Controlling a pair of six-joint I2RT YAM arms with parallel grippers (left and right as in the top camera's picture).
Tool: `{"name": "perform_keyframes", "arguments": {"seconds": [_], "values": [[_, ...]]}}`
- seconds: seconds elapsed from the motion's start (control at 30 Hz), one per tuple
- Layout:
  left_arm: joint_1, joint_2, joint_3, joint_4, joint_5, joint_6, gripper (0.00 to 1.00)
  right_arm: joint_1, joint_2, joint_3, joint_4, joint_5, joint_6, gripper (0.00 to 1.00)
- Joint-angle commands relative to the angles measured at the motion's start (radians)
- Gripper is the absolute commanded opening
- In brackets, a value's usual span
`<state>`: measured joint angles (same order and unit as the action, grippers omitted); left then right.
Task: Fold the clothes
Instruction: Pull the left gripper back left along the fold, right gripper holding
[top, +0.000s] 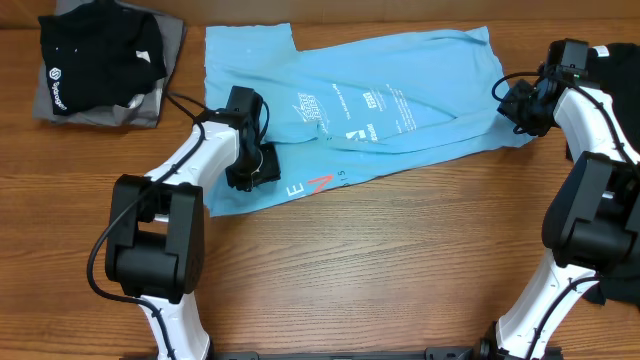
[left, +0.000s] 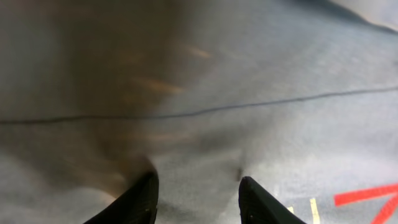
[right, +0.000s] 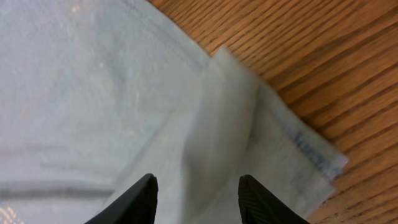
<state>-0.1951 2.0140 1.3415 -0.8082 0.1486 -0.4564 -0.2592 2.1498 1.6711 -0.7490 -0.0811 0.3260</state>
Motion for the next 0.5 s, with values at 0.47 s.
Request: {"name": "perform_keyframes", "arguments": {"seconds": [0.47], "values": [[0.116, 0.035, -0.013, -0.138, -0.097, -0.108, 0.47, 0.001, 0.05, 0.017, -0.039, -0.111, 0.026, 0.46]]}}
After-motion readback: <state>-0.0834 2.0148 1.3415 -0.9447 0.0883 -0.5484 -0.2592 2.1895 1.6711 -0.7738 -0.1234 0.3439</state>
